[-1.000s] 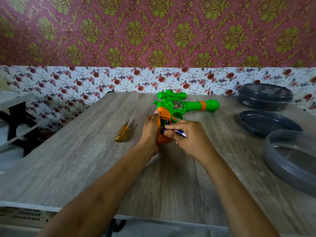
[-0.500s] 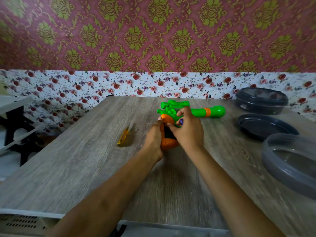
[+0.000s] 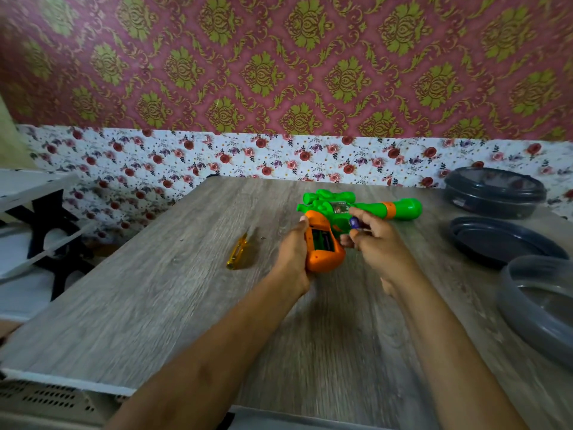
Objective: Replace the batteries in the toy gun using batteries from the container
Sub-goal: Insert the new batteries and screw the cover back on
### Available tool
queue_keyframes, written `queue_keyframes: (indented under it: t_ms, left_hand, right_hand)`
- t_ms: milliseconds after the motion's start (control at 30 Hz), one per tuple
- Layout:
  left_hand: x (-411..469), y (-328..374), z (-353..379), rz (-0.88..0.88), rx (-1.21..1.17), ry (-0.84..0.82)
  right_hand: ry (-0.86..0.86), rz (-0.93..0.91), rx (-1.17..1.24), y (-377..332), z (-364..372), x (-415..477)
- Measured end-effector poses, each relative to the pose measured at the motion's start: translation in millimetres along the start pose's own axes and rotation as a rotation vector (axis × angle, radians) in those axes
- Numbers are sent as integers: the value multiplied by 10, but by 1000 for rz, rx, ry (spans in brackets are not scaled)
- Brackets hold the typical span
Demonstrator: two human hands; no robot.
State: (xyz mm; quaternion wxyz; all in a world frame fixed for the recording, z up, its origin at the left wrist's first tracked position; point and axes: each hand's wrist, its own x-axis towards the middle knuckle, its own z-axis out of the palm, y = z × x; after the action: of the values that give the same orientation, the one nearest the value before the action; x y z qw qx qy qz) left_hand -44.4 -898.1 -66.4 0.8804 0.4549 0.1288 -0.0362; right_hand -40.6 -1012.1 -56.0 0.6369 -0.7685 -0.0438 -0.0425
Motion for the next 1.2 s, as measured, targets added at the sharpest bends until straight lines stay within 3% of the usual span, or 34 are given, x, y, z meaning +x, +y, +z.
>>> queue_keyframes:
  t_ms: [167,233,433,700,933,1200]
  left_hand:
    - [23,-7,14,-10,-15,-18]
    - [10,-2,28,-8,-30,-52]
    - [21,-7,17,2,-30,-69]
    - [55,-8,-40,45,44,-16]
    - [84,-2,-29,69,51,-55]
    - [113,-49,-70,118,212,42]
  right_hand:
    - [225,-583,-338,-36,24,-86]
    - [251,-674,-394,-53,50,-104]
    - [74,-577,-368,-66,72,-131]
    - [-55,-617,-639,-159,11,-229]
    - [-123,-490,-496,-163,-40,-228]
    - [-180,-476,-519,-155,-35,-219]
